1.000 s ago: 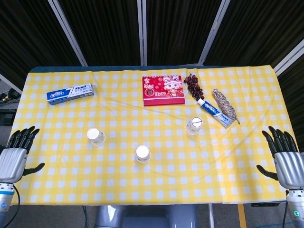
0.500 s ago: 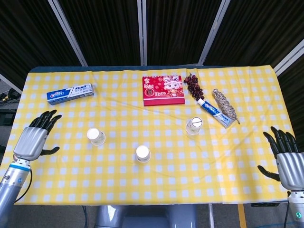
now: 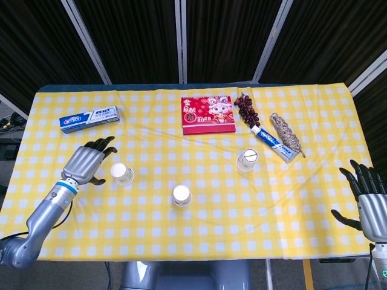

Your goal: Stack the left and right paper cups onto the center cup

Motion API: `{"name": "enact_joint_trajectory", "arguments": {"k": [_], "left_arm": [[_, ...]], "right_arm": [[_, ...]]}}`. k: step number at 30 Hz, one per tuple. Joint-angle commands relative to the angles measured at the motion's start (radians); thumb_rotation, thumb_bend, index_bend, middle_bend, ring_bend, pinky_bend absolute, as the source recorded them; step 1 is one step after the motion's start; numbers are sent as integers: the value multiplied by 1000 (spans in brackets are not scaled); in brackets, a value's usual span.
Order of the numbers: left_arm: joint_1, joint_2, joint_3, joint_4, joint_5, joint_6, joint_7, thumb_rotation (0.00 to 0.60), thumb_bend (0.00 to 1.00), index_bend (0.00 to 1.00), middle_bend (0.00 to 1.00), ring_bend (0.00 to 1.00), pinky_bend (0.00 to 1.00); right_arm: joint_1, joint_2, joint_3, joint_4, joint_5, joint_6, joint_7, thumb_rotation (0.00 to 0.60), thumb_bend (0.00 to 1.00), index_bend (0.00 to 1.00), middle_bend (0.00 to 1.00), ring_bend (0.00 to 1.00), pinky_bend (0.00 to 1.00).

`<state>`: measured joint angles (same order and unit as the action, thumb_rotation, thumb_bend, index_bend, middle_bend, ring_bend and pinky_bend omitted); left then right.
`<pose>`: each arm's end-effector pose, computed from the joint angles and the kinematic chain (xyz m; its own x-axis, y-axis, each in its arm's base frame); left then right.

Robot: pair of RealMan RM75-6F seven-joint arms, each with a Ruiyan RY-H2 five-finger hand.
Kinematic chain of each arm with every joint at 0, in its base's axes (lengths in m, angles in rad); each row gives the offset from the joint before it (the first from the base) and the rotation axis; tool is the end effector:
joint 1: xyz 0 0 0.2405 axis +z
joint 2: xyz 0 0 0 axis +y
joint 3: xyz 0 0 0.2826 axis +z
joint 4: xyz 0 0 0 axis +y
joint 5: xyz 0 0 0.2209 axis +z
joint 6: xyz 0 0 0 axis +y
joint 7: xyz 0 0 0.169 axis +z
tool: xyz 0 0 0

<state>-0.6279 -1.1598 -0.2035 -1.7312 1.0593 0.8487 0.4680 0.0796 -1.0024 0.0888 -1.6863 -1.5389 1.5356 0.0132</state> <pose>-0.2118 0.3721 0.0735 0.6024 0.2831 0.7463 0.7933 -0.3153 -0.5208 -0.3177 -0.2141 0.2044 0.4184 0.0868 0.9041 -0.9045 -0.0512 0.4234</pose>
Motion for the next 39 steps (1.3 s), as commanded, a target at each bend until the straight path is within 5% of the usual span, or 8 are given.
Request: {"name": "enact_joint_trajectory", "arguments": {"k": [1, 17, 25, 32, 39], "left_arm": [[-54, -48, 11, 26, -90, -27, 70, 600, 125, 248, 32, 96, 207], [-164, -192, 84, 129, -305, -22, 193, 600, 145, 275, 53, 112, 229], [-167, -208, 102, 153, -309, 27, 194, 600, 151, 333, 102, 147, 253], [-162, -215, 115, 169, -301, 48, 177, 600, 343, 415, 172, 208, 305], [-157, -234, 119, 176, -262, 78, 153, 600, 357, 431, 186, 219, 316]], "right_arm": [[-2, 3, 1, 1, -2, 4, 11, 600, 0, 169, 0, 0, 0], [-6, 14, 9, 6, 6, 13, 53, 600, 0, 170, 0, 0, 0], [-8, 15, 10, 6, 7, 16, 59, 600, 0, 172, 0, 0, 0], [-8, 13, 9, 5, 5, 16, 55, 600, 0, 172, 0, 0, 0], [-9, 13, 9, 5, 5, 17, 56, 600, 0, 172, 0, 0, 0]]}}
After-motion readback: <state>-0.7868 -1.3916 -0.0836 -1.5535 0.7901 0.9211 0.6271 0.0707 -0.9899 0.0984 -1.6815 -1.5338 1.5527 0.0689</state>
